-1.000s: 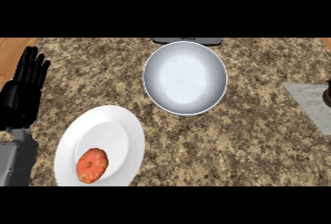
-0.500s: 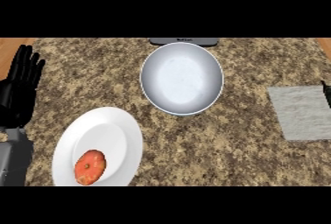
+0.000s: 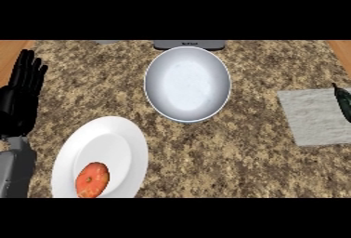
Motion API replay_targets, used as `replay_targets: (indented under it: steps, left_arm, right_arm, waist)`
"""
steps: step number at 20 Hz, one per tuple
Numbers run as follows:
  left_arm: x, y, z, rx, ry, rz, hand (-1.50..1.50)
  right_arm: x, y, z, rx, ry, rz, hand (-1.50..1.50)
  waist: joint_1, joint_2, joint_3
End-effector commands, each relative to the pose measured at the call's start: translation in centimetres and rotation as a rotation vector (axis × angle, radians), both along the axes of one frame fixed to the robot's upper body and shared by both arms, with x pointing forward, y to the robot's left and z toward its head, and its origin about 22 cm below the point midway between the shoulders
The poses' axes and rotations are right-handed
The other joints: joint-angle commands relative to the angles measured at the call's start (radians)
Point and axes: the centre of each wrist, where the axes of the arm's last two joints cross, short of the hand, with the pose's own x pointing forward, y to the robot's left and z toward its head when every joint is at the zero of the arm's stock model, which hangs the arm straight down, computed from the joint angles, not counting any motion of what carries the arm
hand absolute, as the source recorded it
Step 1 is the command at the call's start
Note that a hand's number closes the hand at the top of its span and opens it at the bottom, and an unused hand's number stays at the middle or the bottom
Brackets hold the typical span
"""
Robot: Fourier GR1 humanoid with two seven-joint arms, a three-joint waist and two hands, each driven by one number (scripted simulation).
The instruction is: Pick the cupcake from the placemat and place it in the bowl
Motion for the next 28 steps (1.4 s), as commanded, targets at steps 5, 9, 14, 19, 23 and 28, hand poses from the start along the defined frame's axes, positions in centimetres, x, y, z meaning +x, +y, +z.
replay_targets:
  steps: [5, 9, 14, 19, 23, 28]
  left_arm:
    - [-1.1, -0.4, -0.2, -0.005, 0.007, -0.013, 0.00]
    - [-1.0, 1.8, -1.1, 0.001, 0.005, 0.005, 0.00]
    - [-1.4, 1.7, -0.5, 0.001, 0.022, 0.032, 0.00]
    - [-1.3, 1.3, -0.6, -0.001, -0.001, 0.015, 0.00]
    - [-1.4, 1.7, -0.1, 0.016, 0.003, 0.014, 0.00]
    - [-1.5, 2.7, 0.7, 0.017, -0.012, 0.009, 0.00]
  right_arm:
    - [2.8, 6.7, 3.3, 0.123, 0.126, 0.195, 1.50]
    - [5.0, 14.5, 4.4, 0.098, 0.148, 0.222, 1.50]
    - [4.7, 19.1, 5.3, 0.042, 0.210, 0.274, 1.50]
    - [4.3, 24.8, 2.5, 0.022, 0.270, 0.283, 1.50]
    - [3.8, 28.3, -0.1, 0.015, 0.311, 0.290, 1.50]
    - [2.1, 31.8, -6.2, -0.036, 0.284, 0.228, 1.50]
  waist:
    - [-0.010, -0.010, 0.000]
    - [-0.007, -0.007, -0.001]
    - [-0.018, -0.010, 0.000]
    - [-0.020, -0.008, 0.000]
    - [-0.010, -0.003, 0.001]
    - [-0.006, 0.000, 0.001]
